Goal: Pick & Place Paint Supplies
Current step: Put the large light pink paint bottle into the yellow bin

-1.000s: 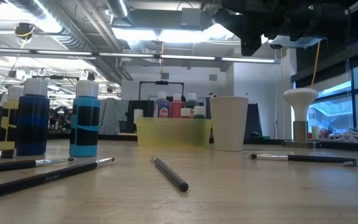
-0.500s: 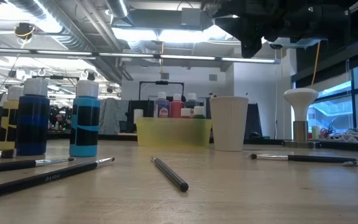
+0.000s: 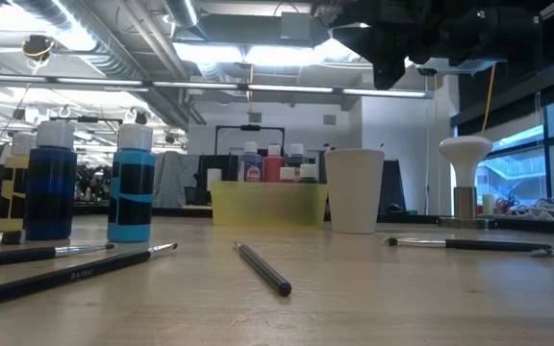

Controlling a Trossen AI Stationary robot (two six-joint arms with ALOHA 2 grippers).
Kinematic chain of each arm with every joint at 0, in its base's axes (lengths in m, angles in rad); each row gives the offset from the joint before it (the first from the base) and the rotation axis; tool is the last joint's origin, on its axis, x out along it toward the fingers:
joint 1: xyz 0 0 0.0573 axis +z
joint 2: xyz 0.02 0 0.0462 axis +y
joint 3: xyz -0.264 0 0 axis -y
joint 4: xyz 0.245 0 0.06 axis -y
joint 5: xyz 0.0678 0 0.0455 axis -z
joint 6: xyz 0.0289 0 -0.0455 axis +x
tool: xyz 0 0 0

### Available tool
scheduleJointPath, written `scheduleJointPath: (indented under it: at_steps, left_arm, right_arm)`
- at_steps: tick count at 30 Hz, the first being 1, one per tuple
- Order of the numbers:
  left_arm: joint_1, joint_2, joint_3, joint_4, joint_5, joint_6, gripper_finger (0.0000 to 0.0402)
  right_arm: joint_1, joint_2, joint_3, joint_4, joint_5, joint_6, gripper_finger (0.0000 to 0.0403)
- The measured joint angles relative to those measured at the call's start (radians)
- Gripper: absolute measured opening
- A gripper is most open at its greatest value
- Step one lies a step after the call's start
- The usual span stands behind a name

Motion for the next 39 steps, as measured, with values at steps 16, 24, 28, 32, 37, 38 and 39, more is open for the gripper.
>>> scheduleJointPath:
  at_steps: [16,24,28,32,37,38,39]
  left_arm:
    - [0.113,0.001,0.171,-0.03,-0.014,0.231,0.0117]
    - [0.159,0.0,0.285,-0.049,-0.024,0.344,0.0117]
    - [0.193,-0.001,0.348,-0.061,-0.061,0.425,0.0117]
    - [0.247,-0.001,0.414,-0.062,-0.043,0.545,0.0117]
    - [0.332,-0.002,0.538,-0.129,-0.05,0.669,0.0117]
    - [0.353,-0.002,0.565,-0.133,-0.052,0.698,0.0117]
    - [0.375,-0.002,0.593,-0.131,-0.053,0.738,0.0117]
  right_arm:
    - [0.0,0.0,0.0,0.0,0.0,0.006,0.0178]
    - [0.0,0.0,0.0,-0.024,0.0,0.008,0.0178]
    - [0.0,0.0,0.0,-0.024,0.0,0.008,0.0178]
    - [0.0,0.0,0.0,-0.027,0.0,0.004,0.0178]
    - [0.0,0.0,0.0,-0.033,0.0,-0.056,0.0178]
    - [0.0,0.0,0.0,-0.033,0.0,-0.071,0.0178]
    - [0.0,0.0,0.0,-0.031,0.0,-0.083,0.0178]
